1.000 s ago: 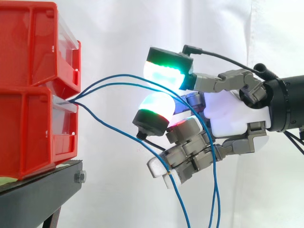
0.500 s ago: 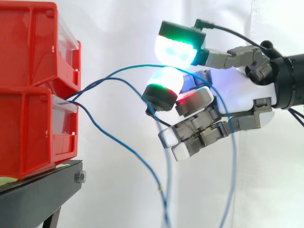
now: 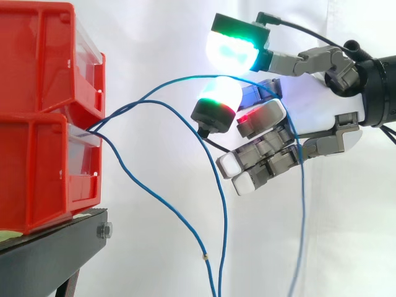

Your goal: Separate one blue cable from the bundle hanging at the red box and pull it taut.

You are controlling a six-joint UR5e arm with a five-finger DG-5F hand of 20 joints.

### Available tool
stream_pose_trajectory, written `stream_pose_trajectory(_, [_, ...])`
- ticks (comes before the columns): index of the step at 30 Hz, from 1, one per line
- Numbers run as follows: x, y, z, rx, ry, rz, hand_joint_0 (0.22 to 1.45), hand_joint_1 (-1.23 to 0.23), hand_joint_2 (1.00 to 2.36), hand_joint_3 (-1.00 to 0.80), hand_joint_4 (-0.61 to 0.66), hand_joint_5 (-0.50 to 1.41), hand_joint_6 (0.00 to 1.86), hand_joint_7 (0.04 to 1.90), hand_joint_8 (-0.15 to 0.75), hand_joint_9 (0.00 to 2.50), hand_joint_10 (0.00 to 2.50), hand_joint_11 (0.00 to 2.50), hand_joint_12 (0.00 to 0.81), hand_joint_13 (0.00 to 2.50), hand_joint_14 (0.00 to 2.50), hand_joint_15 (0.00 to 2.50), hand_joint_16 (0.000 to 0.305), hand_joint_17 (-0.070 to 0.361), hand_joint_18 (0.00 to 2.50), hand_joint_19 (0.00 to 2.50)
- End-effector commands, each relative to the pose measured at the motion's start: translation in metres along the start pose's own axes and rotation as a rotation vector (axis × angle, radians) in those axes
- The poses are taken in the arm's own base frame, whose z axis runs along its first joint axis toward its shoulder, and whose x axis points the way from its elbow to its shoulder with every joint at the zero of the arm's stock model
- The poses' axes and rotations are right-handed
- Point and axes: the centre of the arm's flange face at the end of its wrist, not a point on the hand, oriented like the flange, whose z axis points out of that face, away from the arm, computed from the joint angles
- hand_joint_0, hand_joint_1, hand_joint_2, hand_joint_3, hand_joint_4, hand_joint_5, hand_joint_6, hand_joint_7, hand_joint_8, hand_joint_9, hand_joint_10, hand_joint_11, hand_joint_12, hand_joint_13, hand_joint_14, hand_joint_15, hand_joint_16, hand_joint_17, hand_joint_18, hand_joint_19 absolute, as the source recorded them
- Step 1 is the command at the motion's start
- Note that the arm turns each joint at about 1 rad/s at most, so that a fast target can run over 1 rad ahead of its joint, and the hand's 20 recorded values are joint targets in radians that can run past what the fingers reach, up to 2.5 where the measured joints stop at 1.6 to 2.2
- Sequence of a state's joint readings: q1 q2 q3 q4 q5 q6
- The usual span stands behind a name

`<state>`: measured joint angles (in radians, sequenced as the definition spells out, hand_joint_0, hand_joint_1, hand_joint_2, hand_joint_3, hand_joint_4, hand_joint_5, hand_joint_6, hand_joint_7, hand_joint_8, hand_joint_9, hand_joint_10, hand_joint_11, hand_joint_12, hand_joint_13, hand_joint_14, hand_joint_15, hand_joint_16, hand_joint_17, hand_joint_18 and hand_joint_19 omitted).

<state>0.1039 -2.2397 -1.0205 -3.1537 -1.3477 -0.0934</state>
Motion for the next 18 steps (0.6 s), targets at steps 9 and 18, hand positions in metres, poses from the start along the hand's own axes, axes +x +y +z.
stream_pose_trajectory(9, [0.0044,-0.0004,-0.0007,0.006,-0.008,-0.003,0.63,-0.77,1.02,-0.17,0.06,-0.15,0.94,1.15,0.309,1.28,0.01,1.46,0.379,0.87,0.02,0.69,0.050,0.112,0.67,0.56])
stream_pose_trajectory(18, [0.0098,-0.0017,-0.0007,0.009,0.005,0.009,0.65,-0.74,1.02,-0.15,0.03,-0.15,0.96,1.10,0.275,1.23,0.42,1.70,0.376,1.11,0.02,1.20,0.044,0.099,0.73,0.57])
